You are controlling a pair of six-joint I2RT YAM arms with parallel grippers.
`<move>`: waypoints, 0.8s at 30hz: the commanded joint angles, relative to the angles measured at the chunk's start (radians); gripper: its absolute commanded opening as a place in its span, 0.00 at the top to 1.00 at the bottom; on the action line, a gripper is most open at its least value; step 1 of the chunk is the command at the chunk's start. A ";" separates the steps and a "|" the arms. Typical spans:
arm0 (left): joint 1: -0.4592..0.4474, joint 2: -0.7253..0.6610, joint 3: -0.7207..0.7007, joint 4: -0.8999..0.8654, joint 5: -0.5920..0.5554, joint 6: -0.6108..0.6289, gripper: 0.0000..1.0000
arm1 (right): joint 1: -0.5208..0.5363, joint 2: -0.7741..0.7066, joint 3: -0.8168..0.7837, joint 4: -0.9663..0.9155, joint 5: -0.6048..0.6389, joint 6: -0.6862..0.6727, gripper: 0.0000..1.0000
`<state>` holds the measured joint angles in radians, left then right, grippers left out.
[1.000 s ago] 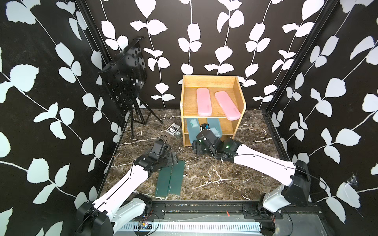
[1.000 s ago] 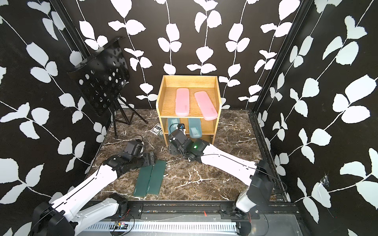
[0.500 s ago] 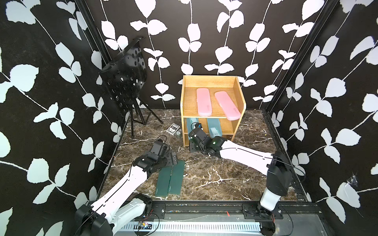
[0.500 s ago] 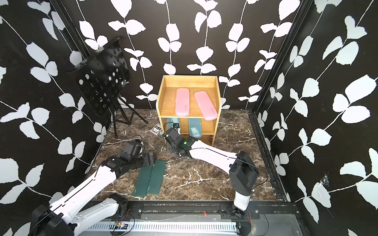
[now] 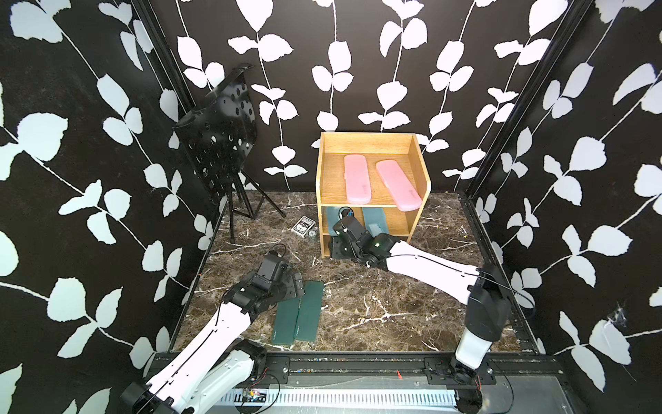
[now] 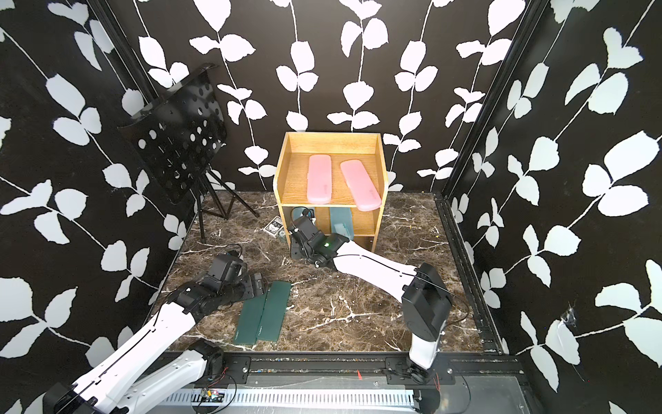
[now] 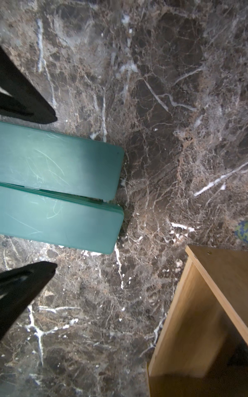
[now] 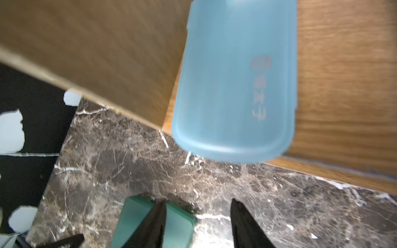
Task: Place the pencil cases on the shelf according to color
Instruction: Place the pencil case on the shelf, then pick up the pencil case from the center of the board.
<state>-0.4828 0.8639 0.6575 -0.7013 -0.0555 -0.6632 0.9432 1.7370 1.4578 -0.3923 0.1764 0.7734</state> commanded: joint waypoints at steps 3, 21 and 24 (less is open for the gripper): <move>0.003 -0.004 -0.012 -0.001 -0.038 -0.014 0.01 | 0.069 -0.128 -0.119 0.019 0.054 0.045 0.26; 0.042 0.004 -0.052 -0.011 -0.109 -0.070 0.01 | 0.384 0.018 -0.245 -0.027 0.207 0.308 0.01; 0.079 0.017 -0.063 -0.005 -0.074 -0.076 0.01 | 0.388 0.090 -0.185 -0.038 0.204 0.300 0.01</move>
<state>-0.4282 0.8825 0.6136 -0.6975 -0.1398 -0.7254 1.3281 1.7962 1.1931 -0.4152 0.3580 1.0519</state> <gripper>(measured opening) 0.987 0.992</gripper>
